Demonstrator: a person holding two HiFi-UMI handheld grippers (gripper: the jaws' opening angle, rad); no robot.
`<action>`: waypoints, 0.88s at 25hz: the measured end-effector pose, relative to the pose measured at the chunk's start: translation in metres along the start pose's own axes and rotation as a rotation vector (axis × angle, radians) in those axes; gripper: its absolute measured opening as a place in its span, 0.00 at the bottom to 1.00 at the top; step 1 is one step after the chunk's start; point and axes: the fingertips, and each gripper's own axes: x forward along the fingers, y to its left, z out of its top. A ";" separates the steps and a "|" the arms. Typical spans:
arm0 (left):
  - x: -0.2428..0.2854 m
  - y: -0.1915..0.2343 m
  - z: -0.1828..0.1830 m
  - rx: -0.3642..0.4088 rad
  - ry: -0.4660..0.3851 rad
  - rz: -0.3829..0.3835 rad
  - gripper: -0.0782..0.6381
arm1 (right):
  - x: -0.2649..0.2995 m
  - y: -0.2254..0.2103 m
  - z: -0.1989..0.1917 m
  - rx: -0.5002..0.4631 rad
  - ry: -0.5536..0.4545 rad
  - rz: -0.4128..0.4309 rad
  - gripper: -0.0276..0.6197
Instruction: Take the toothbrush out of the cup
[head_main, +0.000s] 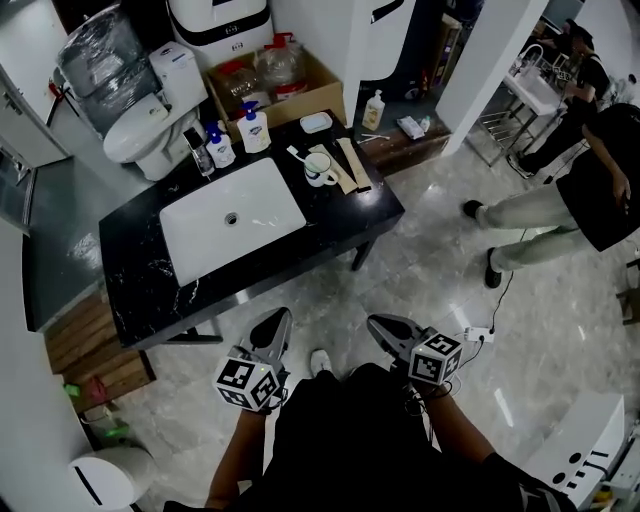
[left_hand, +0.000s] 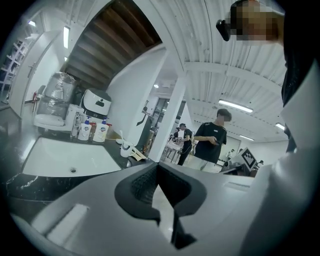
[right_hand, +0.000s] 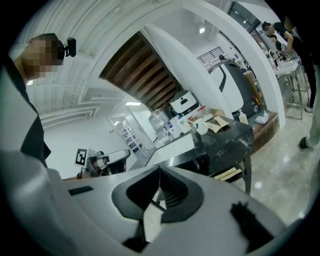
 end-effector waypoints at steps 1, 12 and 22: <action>0.002 0.001 0.001 -0.003 -0.001 -0.005 0.12 | 0.000 -0.001 0.001 0.002 -0.001 -0.005 0.07; 0.026 0.012 0.012 0.009 0.027 0.003 0.12 | 0.013 -0.026 0.019 0.044 -0.019 -0.006 0.07; 0.070 0.027 0.032 0.011 0.025 0.056 0.12 | 0.040 -0.068 0.053 0.048 -0.003 0.058 0.07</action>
